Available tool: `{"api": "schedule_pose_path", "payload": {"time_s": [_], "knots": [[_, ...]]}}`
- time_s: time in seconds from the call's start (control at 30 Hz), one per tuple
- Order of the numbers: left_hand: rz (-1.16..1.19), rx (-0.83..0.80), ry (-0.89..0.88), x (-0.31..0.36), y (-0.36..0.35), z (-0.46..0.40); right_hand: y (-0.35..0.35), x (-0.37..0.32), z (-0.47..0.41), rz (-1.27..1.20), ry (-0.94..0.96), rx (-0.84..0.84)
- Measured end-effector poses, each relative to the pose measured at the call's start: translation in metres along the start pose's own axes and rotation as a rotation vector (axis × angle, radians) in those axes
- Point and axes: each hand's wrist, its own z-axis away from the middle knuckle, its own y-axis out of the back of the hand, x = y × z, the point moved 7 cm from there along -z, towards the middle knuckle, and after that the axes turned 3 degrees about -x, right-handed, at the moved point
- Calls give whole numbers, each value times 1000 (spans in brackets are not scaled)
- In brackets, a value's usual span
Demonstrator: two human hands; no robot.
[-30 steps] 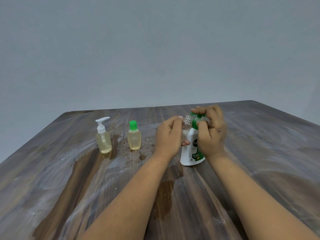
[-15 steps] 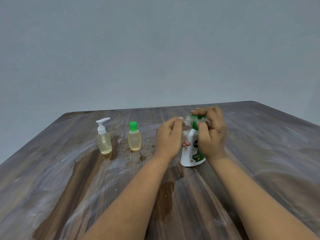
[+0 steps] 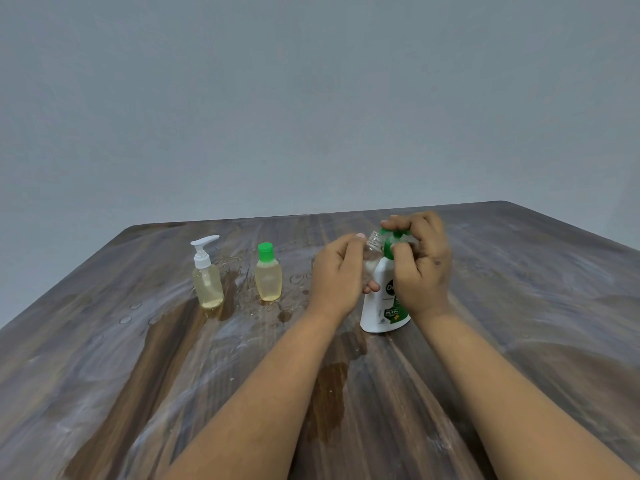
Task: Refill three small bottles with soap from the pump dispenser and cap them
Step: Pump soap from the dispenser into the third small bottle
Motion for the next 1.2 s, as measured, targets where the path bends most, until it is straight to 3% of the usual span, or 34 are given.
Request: {"api": "schedule_pose_path", "payload": {"time_s": [1.2], "knots": [[-4, 19, 14, 2, 1, 1, 1, -5, 0, 28, 36, -14]]}}
